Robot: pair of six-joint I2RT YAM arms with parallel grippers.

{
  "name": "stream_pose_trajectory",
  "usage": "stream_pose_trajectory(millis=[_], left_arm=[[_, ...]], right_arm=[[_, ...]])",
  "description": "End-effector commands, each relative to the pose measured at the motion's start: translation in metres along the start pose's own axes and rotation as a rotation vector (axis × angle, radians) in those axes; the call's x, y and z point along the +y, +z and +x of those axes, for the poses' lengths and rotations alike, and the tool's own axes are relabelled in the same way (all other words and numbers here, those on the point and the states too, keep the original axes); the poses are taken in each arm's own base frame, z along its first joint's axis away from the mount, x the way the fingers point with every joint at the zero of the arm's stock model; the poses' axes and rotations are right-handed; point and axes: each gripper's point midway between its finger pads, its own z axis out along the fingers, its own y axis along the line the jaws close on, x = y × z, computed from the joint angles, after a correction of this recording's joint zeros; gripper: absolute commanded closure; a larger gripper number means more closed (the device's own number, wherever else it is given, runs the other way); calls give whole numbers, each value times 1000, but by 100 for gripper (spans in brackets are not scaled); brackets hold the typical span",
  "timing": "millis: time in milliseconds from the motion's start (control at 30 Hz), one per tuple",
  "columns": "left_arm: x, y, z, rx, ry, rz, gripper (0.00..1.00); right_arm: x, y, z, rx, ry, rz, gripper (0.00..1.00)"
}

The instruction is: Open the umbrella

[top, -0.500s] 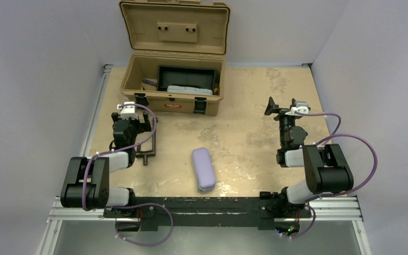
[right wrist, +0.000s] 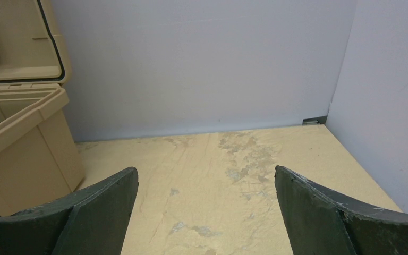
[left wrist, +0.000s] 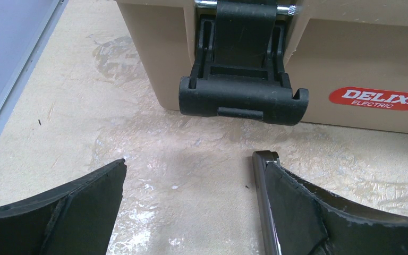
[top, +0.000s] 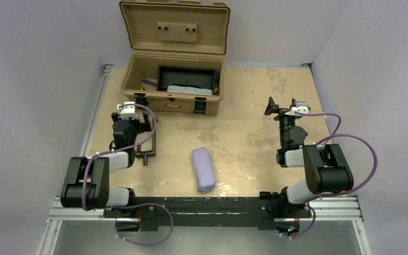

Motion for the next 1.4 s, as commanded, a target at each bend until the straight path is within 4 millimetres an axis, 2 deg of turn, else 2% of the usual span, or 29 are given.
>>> stream_pose_trajectory(millis=[0,33,100,267,367,433,467,533,600,633,667,700,833,900,1033,1067,1100,1133,1200,1233,1333,1367], left_arm=[[-1,3,-23,-81,13,14,0],[-1,3,-23,-82,14,13,0],[-1,3,-23,-82,13,15,0],[-1,3,-23,-83,14,14,0],[-1,3,-23,-82,14,14,0],[-1,3,-23,-82,13,14,0],[-1,3,-23,-83,13,14,0],[-1,2,-22,-81,14,13,0],[-1,3,-23,-83,13,13,0],[-1,3,-23,-82,13,13,0],[-1,3,-23,-82,13,13,0],[-1,3,-23,-82,14,13,0],[-1,3,-23,-82,13,13,0],[-1,3,-22,-78,14,13,0],[-14,0,-27,-15,45,93,0],[-13,-2,-33,35,31,86,0],[-9,-3,-51,82,-29,45,0],[-3,-12,-39,204,-59,-6,0],[1,-25,-46,374,-126,-67,0],[0,-29,-59,415,-157,-76,0],[2,-51,-58,522,-211,-130,0],[0,-60,-65,507,-225,-120,0]], right_arm=[[9,17,-78,-239,-5,-25,1],[12,32,-86,-208,12,-26,1],[25,45,-72,-84,24,-83,1],[58,30,-98,-44,97,-187,1],[72,21,-125,-22,170,-223,1],[87,12,-147,-20,255,-297,1],[97,7,-154,11,361,-331,1],[91,6,-124,214,638,-204,2],[104,1,-86,381,626,-292,10],[97,2,-62,475,607,-228,12],[98,1,-48,539,593,-200,16],[98,-1,-43,570,571,-196,17],[95,-3,-50,598,468,-206,15],[99,-8,-48,642,434,-218,15],[107,-22,-41,719,408,-203,22],[110,-26,-43,725,406,-204,22],[116,-30,-45,730,404,-214,22],[118,-33,-47,734,404,-216,22],[130,-39,-50,748,391,-248,21],[134,-43,-51,757,383,-260,21],[141,-51,-51,782,357,-275,20],[144,-54,-51,791,354,-283,19]])
